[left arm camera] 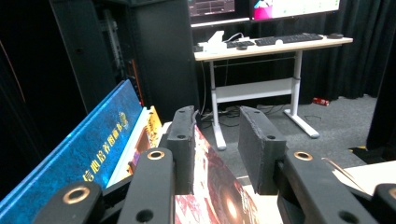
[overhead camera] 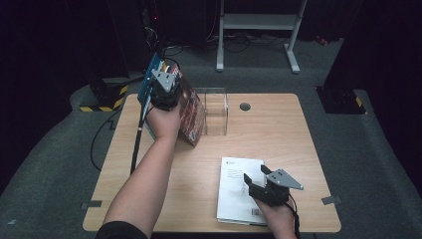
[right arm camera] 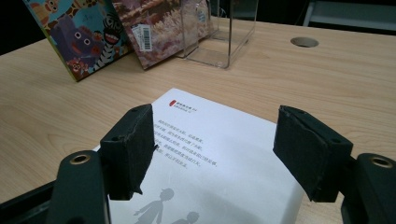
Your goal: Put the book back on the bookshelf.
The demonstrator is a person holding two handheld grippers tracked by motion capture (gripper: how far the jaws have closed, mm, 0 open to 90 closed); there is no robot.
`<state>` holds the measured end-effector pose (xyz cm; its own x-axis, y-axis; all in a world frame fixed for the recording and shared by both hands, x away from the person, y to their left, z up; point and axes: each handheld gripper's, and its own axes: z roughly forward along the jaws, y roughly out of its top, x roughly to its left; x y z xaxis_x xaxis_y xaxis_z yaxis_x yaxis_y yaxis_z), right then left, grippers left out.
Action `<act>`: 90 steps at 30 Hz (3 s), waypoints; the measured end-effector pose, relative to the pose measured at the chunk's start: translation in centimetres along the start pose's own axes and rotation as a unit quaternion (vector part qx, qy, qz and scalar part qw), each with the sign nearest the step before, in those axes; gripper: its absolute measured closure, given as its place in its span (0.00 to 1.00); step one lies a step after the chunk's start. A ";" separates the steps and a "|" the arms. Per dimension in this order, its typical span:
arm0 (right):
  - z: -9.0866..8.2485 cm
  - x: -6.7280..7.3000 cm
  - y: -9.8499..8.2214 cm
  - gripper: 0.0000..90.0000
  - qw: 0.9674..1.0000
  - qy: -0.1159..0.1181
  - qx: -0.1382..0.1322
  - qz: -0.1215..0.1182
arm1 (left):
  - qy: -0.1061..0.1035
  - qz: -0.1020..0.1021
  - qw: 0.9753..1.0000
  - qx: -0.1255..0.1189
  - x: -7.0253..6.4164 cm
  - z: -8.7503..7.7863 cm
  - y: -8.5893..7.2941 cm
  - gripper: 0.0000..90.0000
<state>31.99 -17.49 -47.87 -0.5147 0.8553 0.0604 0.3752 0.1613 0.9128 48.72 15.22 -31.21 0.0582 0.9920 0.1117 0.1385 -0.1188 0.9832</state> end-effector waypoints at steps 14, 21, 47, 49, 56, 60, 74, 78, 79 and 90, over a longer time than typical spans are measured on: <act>0.0 0.1 0.0 0.32 1.000 0.001 0.002 0.000 | -0.034 -0.010 0.999 0.011 -0.5 -0.5 -0.1 0.72; 0.0 0.1 0.0 0.32 1.000 0.002 0.002 0.000 | -0.054 -0.011 0.998 0.029 -0.7 -0.9 -1.0 0.71; 0.1 0.3 -0.1 0.32 1.000 0.004 0.007 -0.006 | -0.138 0.011 0.987 0.084 -1.2 -5.6 -7.1 0.66; 0.1 0.2 -0.1 0.32 1.000 0.003 0.007 -0.004 | -0.149 0.014 0.985 0.089 -1.3 -6.2 -7.9 0.66; 0.2 0.0 -0.2 0.32 1.000 0.001 0.010 -0.007 | -0.180 0.018 0.978 0.106 -1.7 -8.6 -11.2 0.62; 0.2 -0.1 -0.2 0.32 1.000 0.002 0.010 -0.007 | -0.192 0.013 0.975 0.114 -1.8 -10.2 -12.8 0.57; 0.3 -0.3 -0.4 0.31 1.000 -0.003 0.028 -0.006 | -0.278 0.005 0.949 0.149 -5.4 -15.8 -18.4 0.39; 0.6 -0.7 -0.2 0.27 0.999 -0.002 0.047 0.005 | -0.300 0.034 0.942 0.150 -6.3 -15.7 -19.5 0.32; 0.7 -0.8 -0.1 0.26 0.999 -0.005 0.051 0.009 | -0.301 0.030 0.941 0.148 -6.3 -15.7 -19.6 0.31; -2.3 -0.8 -2.4 0.20 0.992 -0.021 0.121 0.037 | -0.335 -0.038 0.925 0.177 -7.9 -15.1 -21.0 0.23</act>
<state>29.77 -19.71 -49.19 -0.4474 0.8885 0.1017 0.5868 0.2059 0.7831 30.47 10.46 -50.53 0.6181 0.7635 -0.1873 0.4756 -0.1735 0.8624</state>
